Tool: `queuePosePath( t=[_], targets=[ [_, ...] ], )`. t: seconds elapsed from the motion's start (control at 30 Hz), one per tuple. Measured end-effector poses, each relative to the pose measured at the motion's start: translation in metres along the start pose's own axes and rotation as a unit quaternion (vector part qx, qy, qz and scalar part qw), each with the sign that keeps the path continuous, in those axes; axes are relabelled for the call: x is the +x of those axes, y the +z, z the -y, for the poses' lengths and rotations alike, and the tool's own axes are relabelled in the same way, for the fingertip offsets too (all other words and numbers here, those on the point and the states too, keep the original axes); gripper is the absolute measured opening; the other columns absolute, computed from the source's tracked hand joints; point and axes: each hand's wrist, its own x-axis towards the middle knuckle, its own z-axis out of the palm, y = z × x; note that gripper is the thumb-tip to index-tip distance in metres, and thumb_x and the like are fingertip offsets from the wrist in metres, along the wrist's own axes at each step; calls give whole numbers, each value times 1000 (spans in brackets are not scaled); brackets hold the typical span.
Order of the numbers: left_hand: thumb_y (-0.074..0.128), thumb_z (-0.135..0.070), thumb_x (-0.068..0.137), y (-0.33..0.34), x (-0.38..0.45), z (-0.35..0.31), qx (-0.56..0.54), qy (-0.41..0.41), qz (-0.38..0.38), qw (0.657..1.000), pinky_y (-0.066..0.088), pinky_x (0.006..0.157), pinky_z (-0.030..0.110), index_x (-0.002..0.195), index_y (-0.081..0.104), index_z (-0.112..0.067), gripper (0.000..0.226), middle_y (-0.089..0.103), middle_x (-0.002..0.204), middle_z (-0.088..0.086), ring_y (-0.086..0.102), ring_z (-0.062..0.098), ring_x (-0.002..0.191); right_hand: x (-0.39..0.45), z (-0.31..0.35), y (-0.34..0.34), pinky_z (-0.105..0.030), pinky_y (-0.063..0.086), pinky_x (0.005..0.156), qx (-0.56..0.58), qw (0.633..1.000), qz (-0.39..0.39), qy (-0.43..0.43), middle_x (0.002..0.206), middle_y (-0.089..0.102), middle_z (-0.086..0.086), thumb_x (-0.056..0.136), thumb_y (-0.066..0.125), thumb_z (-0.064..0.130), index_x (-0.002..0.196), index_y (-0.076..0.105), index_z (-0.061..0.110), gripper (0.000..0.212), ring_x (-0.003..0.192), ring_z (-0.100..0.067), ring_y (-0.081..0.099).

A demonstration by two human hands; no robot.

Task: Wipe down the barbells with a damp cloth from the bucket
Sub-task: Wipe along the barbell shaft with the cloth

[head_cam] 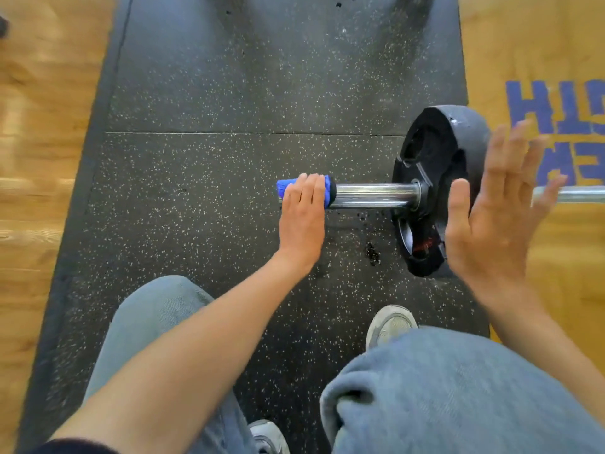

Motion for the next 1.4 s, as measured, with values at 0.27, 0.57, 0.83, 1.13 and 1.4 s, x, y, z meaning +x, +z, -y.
queuePosePath(
  t=[0.27, 0.57, 0.83, 1.13, 1.4],
  targets=[
    [56, 9, 89, 23, 20, -34, 12, 102, 19, 995, 27, 121, 40, 150, 42, -2, 64, 49, 147, 12, 43, 30, 137, 13, -10, 29, -63, 3, 121, -13, 999, -29, 33, 170, 6, -7, 109, 29, 27, 163, 11, 17, 58, 156, -33, 0],
    [58, 15, 84, 27, 50, -45, -26, 29, 25, 999, 20, 125, 41, 151, 36, -3, 72, 45, 147, 13, 36, 33, 142, 61, 7, 15, -58, -12, 118, 50, 998, -31, 19, 171, -3, -3, 111, 23, 38, 163, 3, 20, 59, 156, -28, -9],
    [54, 15, 84, 10, 68, 21, 4, -9, 13, 1000, 35, 115, 44, 143, 44, -5, 64, 49, 138, 12, 42, 31, 130, 48, -4, 42, -61, 9, 122, -14, 1000, -20, 14, 170, 7, -6, 108, 30, 32, 163, 11, 21, 60, 157, -31, 0],
    [54, 12, 83, 35, 140, -11, 13, 99, 87, 991, 34, 116, 46, 143, 47, -2, 62, 53, 140, 13, 47, 34, 130, 142, 2, 39, -63, -4, 121, 39, 999, -15, -22, 171, 2, -4, 107, 29, 33, 163, 6, 21, 62, 157, -28, -5],
    [61, 23, 74, 38, 191, -2, 26, 6, 67, 997, 32, 112, 42, 138, 51, -1, 70, 53, 137, 16, 45, 38, 128, 178, -8, 59, -61, 5, 122, -88, 990, 19, -111, 171, 3, -1, 107, 21, 42, 163, 6, 25, 60, 157, -24, -1]
  ],
)
